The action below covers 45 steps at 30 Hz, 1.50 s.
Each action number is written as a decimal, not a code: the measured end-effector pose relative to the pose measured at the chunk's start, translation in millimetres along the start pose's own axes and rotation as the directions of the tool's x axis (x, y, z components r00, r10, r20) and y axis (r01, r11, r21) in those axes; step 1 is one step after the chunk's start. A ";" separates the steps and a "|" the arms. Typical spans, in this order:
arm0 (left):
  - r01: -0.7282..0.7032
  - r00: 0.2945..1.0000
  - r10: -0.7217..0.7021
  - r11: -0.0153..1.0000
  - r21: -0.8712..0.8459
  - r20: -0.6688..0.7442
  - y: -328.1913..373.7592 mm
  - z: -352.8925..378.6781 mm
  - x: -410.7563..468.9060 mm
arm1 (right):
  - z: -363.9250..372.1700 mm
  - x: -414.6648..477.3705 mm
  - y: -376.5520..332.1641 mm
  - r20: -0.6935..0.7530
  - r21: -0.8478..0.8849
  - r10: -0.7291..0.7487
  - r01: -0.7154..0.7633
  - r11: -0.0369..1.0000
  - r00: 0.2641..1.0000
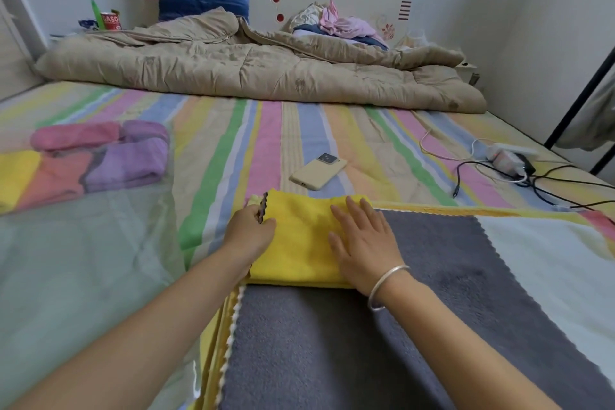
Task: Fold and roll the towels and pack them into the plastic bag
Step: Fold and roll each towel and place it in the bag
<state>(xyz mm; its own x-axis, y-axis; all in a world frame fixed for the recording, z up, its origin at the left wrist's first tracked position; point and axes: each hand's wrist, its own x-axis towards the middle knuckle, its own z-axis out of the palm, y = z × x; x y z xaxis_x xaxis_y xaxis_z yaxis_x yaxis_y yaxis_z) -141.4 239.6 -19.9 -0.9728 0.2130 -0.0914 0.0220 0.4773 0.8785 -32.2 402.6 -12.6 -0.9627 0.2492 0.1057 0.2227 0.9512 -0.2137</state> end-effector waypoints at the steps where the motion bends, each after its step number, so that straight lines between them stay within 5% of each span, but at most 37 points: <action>1: 0.003 1.000 -0.002 1.000 0.027 -0.029 1.4 0.7 -2.2 | 3.3 2.8 0.1 0.054 -0.034 0.025 -0.023 0.999 0.998; 4: -0.125 0.931 0.238 0.920 0.371 -0.275 9.9 4.1 -11.6 | 13.9 2.3 -3.3 0.135 -0.076 0.060 -0.050 0.996 0.989; 7: -0.399 0.827 0.553 0.705 0.586 -0.103 27.9 19.0 -21.5 | 19.8 0.6 -6.5 0.125 -0.109 0.079 -0.065 0.992 0.989; 11: -0.461 0.870 0.412 0.485 0.743 0.271 16.1 50.6 -30.7 | 23.1 0.3 -3.6 0.121 -0.042 0.064 -0.060 0.997 0.991; 14: -0.482 0.868 0.378 0.486 0.729 0.321 -6.1 49.5 -26.8 | 19.6 -2.0 5.7 -0.041 0.184 0.044 -0.036 0.982 0.998; 16: -0.484 0.865 0.385 0.469 0.738 0.323 -12.7 47.3 -23.4 | 12.3 -7.3 9.6 -0.169 0.464 0.272 -0.167 0.870 0.947; 18: -0.489 0.858 0.404 0.455 0.744 0.316 -13.2 51.0 -24.0 | 3.4 -12.6 11.2 -0.050 0.661 0.511 -0.355 0.661 0.858; 20: -0.486 0.860 0.397 0.447 0.751 0.320 -13.4 53.9 -24.5 | -1.5 -16.0 10.5 0.145 0.679 0.564 -0.496 0.541 0.813; 23: -0.477 0.866 0.392 0.456 0.751 0.311 -14.3 51.6 -24.1 | -6.9 -19.4 3.0 0.267 0.749 0.543 -0.526 0.402 0.796; 26: -0.471 0.871 0.369 0.441 0.764 0.324 -9.2 50.4 -27.5 | -10.2 -27.3 -13.6 0.204 0.808 0.541 -0.452 0.377 0.816; 28: -0.487 0.872 0.328 0.521 0.701 0.363 -9.3 50.0 -16.4 | -10.2 -32.7 -29.9 0.071 0.824 0.517 -0.343 0.451 0.853; 29: -0.483 0.872 0.302 0.650 0.586 0.385 -7.6 47.7 -11.0 | -9.2 -34.8 -39.4 -0.016 0.811 0.486 -0.273 0.518 0.874; 31: -0.289 0.907 0.252 0.955 0.063 0.338 2.3 34.9 -7.4 | -3.3 -36.2 -58.0 -0.203 0.739 0.388 -0.119 0.663 0.899; 33: 0.046 0.952 0.090 0.903 -0.427 0.293 11.5 15.8 -6.8 | 3.7 -34.9 -76.0 -0.353 0.625 0.249 0.030 0.780 0.902; 35: 0.239 0.948 -0.026 0.718 -0.654 0.318 11.8 -2.7 1.6 | 12.7 -31.4 -89.5 -0.437 0.483 0.090 0.149 0.863 0.895; 39: 0.243 0.964 -0.106 0.720 -0.650 0.243 -6.9 -21.7 14.9 | 31.1 -26.9 -103.6 -0.430 0.235 -0.093 0.211 0.949 0.898; 45: 0.214 0.969 -0.086 0.764 -0.609 0.233 -17.9 -16.3 13.6 | 37.9 -26.7 -88.1 -0.311 0.207 -0.132 0.203 0.957 0.941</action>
<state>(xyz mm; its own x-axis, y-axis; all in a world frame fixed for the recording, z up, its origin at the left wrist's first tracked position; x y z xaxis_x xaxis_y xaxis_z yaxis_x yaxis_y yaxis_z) -158.9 220.0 -29.3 -0.8906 0.3635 -0.2734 -0.3321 -0.1090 0.9369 -31.9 305.3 -33.4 -0.8876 0.1653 0.4300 -0.0140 0.9232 -0.3840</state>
